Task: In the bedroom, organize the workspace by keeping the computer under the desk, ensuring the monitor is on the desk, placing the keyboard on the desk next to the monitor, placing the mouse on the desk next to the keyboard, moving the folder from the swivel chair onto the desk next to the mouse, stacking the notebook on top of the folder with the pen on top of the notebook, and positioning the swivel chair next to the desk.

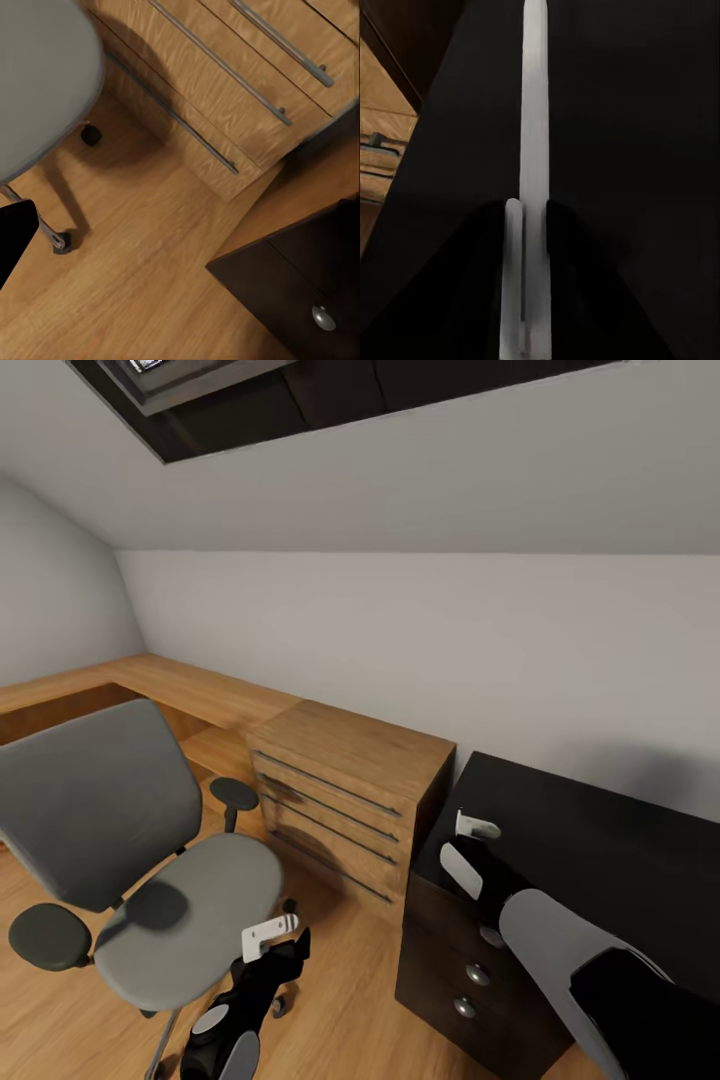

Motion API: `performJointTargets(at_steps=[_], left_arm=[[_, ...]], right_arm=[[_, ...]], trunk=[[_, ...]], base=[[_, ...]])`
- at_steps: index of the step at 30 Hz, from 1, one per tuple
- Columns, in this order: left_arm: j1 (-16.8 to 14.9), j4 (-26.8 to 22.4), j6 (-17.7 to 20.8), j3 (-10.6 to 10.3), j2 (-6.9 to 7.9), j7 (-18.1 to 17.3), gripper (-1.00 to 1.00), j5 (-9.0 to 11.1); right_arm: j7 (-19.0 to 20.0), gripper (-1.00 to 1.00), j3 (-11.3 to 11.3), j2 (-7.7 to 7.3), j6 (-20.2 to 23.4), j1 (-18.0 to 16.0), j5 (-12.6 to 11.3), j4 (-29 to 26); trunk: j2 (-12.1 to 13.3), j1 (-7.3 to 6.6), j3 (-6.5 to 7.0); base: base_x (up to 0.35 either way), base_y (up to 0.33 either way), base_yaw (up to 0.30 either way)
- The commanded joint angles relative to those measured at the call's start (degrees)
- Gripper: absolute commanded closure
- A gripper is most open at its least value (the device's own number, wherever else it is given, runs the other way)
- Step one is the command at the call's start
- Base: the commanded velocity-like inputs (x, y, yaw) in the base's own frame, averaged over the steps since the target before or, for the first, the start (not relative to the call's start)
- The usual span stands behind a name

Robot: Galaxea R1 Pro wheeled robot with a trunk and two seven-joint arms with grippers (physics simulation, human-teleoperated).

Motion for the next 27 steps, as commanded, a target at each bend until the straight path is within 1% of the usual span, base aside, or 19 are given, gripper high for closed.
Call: performJointTargets(at_steps=[1,2,3,6,8,9,10,11,12,13,14,15,16,17,18,23,24,26,27], left_arm=[[0.0,-0.1,0.1,-0.4,0.03,0.5,-1.0,0.5],[0.0,-0.1,0.1,-0.5,0.04,0.5,-1.0,0.5],[0.0,-0.1,0.1,-0.7,0.04,0.5,-1.0,0.5],[0.0,-0.1,0.1,-0.8,0.06,0.5,-1.0,0.5],[0.0,-0.1,0.1,-0.8,0.07,0.5,-1.0,0.5],[0.0,-0.1,0.1,-0.8,0.07,0.5,-1.0,0.5],[0.0,-0.1,0.1,-0.9,0.07,0.5,-1.0,0.5],[0.0,-0.1,0.1,-0.9,0.07,0.5,-1.0,0.5],[0.0,-0.1,0.1,-0.9,0.07,0.5,-1.0,0.4],[0.0,-0.1,0.1,-0.9,0.07,0.5,-1.0,0.4],[0.0,-0.1,0.1,-0.9,0.07,0.5,-1.0,0.4],[0.0,-0.1,0.1,-0.9,0.07,0.5,-1.0,0.4],[0.0,-0.1,0.1,-0.9,0.07,0.5,-1.0,0.4],[0.0,-0.1,0.1,-0.9,0.09,0.5,-1.0,0.4],[0.0,-0.1,0.1,-0.9,0.13,0.5,-1.0,0.4],[0.0,-0.1,0.1,-0.9,0.19,0.5,-1.0,0.4],[0.0,0.1,0.2,-0.9,0.19,0.4,-1.0,0.3],[0.0,0.1,0.2,-1.0,0.18,0.4,-1.0,0.3],[0.0,0.1,0.2,-1.0,0.18,0.5,-1.0,0.3]], right_arm=[[-0.4,1.0,0.5,-0.42,0.3,0.0,-0.4,-0.6],[-0.4,1.0,0.5,-0.63,0.4,0.0,-0.4,-0.8],[-0.5,1.0,0.5,-1.38,0.4,0.0,-0.4,-1.5],[-0.5,1.0,0.5,-2.61,0.8,0.0,-0.8,-3.0],[-0.6,1.0,0.5,-5.45,2.2,0.4,-2.9,-6.8],[-0.6,1.0,0.5,-6.2,2.6,0.7,-3.6,-7.9],[-1.0,1.0,0.5,-8.68,3.7,2.0,-6.3,-12.2],[-2.2,1.0,0.5,-10.81,4.5,3.6,-9.0,-16.5],[-4.9,1.0,0.5,-13.05,5.1,5.5,-12.5,-21.7],[-8.6,1.0,0.5,-15.07,5.4,7.4,-16.4,-27.1],[-10.5,1.0,0.5,-15.91,5.5,8.2,-18.3,-29.5],[-16.1,1.0,0.5,-17.83,5.5,10.2,-23.6,-35.9],[-17.7,1.0,0.5,-18.29,5.5,10.7,-25.1,-37.7],[-20.3,1.0,0.5,-18.94,5.3,11.7,-27.3,-40.6],[-24.2,1.0,0.5,-19.68,4.6,13.4,-30.0,-44.9],[-26.5,1.0,0.5,-19.98,3.8,14.2,-31.1,-46.6],[-27.2,1.0,0.4,-20.1,0.1,14.4,-31.5,-46.4],[-28.5,1.0,0.4,-20.22,-2.5,14.4,-31.5,-45.9],[-29.0,1.0,0.4,-20.25,-3.0,14.4,-31.5,-45.8]], trunk=[[0.4,-0.23,0.12],[0.8,-0.45,0.3],[1.2,-0.66,0.48],[2.4,-1.32,1.02],[3.2,-1.76,1.38],[3.6,-1.98,1.56],[4.0,-2.2,1.74],[4.4,-2.42,1.92],[4.8,-2.64,2.1],[5.2,-2.86,2.28],[5.6,-3.08,2.46],[6.0,-3.3,2.64],[6.4,-3.52,2.82],[6.8,-3.74,3.0],[6.8,-3.74,3.0],[6.8,-3.74,3.0],[6.8,-3.74,3.0],[6.8,-3.74,3.0],[6.8,-3.74,3.0]], base=[[0.0,0.0,0.0],[0.0,0.0,0.0],[0.0,0.0,0.0],[0.0,0.0,0.0],[0.0,0.0,0.0],[0.0,0.0,0.0],[0.0,0.0,0.0],[0.0,0.0,0.0],[0.0,0.0,0.0],[0.0,0.0,0.0],[0.0,0.0,0.0],[0.0,0.0,0.0],[0.0,0.0,0.0],[0.0,0.0,0.0],[0.0,0.0,0.0],[0.0,0.0,-0.034],[0.0,0.0,-0.279],[0.0,0.0,-0.287],[0.0,0.0,-0.291]])
